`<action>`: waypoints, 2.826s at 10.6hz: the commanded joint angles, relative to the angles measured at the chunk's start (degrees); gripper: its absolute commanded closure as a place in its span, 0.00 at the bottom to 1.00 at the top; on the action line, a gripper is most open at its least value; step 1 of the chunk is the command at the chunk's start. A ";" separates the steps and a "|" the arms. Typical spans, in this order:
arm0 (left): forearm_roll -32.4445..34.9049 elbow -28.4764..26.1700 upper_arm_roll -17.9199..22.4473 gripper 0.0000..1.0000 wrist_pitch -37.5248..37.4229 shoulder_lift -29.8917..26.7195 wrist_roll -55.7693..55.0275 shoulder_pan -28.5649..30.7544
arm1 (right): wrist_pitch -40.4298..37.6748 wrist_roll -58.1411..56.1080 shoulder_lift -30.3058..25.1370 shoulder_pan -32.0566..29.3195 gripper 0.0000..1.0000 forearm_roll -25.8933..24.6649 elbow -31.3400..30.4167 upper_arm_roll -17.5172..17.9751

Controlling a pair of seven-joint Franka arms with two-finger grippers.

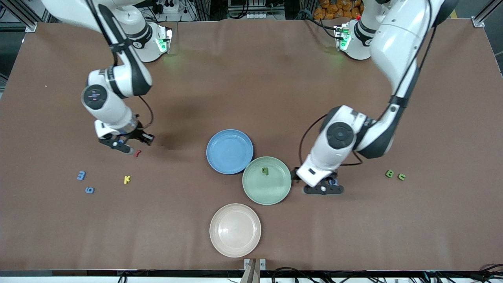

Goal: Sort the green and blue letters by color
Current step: 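Carry the blue X onto the blue plate and open the right gripper, then grasp the green B with the left gripper while the right gripper reaches blue G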

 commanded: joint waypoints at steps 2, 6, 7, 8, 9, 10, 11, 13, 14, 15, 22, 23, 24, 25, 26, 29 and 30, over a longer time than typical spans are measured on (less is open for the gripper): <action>1.23 -14.50 -0.81 0.00 0.68 -9.34 18.43 11.29 | -0.65 10.23 12.58 11.65 0.94 0.45 16.31 -0.49; 1.23 -28.14 -0.98 0.00 14.81 -12.36 35.46 22.35 | -0.30 18.84 21.72 19.56 0.94 0.54 29.06 -0.49; 1.23 -30.07 -0.81 0.00 18.15 -12.01 40.47 23.86 | -0.21 20.51 23.31 21.76 0.88 0.54 31.09 -0.41; 1.32 -30.44 -0.81 0.00 18.80 -11.65 44.00 25.44 | -0.56 22.18 23.76 23.26 0.59 0.54 32.24 -0.32; 2.71 -30.36 -0.81 0.00 19.15 -10.69 46.21 26.76 | -0.56 23.59 23.85 24.75 0.01 0.45 32.43 -0.32; 5.94 -30.36 -0.81 0.00 20.20 -9.90 46.93 28.34 | -0.74 23.08 23.85 25.03 0.00 0.45 32.26 -0.32; 8.93 -30.18 -0.81 0.00 20.30 -9.54 46.94 29.57 | -1.78 22.90 23.59 24.94 0.00 0.45 32.08 -0.15; 9.58 -29.92 -0.89 0.00 20.82 -8.67 47.29 30.37 | -8.71 18.54 21.93 23.29 0.00 0.45 32.08 -0.06; 9.58 -29.92 -0.90 0.00 22.39 -7.53 47.29 31.07 | -12.04 15.90 20.96 21.27 0.00 0.45 32.08 -0.06; 9.58 -29.74 -0.98 0.00 23.54 -6.30 47.38 31.86 | -14.16 14.22 19.13 19.51 0.00 0.37 31.21 -0.14; 3.70 -29.65 -2.30 0.07 23.29 -5.67 47.20 32.05 | -14.54 -12.21 6.03 -0.42 0.00 0.19 14.53 -0.14; 2.82 -29.65 -2.30 0.08 23.28 -5.50 47.29 31.96 | -14.45 -18.00 4.45 -4.29 0.00 0.19 12.15 -0.14; 2.29 -29.74 -2.30 0.10 23.11 -5.58 47.29 32.05 | -14.54 -21.71 2.78 -7.20 0.00 0.19 10.13 -0.14; 2.28 -29.83 -2.30 0.10 22.93 -5.59 47.29 32.05 | -14.89 -24.71 1.11 -9.66 0.00 0.19 8.89 -0.14; 2.28 -29.83 -2.30 0.10 22.85 -5.59 47.38 32.40 | -14.37 -27.78 0.22 -12.12 0.00 0.10 7.31 -0.14; 2.28 -29.83 -2.21 0.12 22.85 -5.23 47.55 32.84 | -7.54 -32.72 -1.28 -16.88 0.00 -0.51 1.69 -0.14; 2.28 -29.83 -2.21 0.14 22.58 -5.23 47.55 32.84 | -4.37 -34.04 -1.20 -18.11 0.00 -0.51 -0.24 -0.14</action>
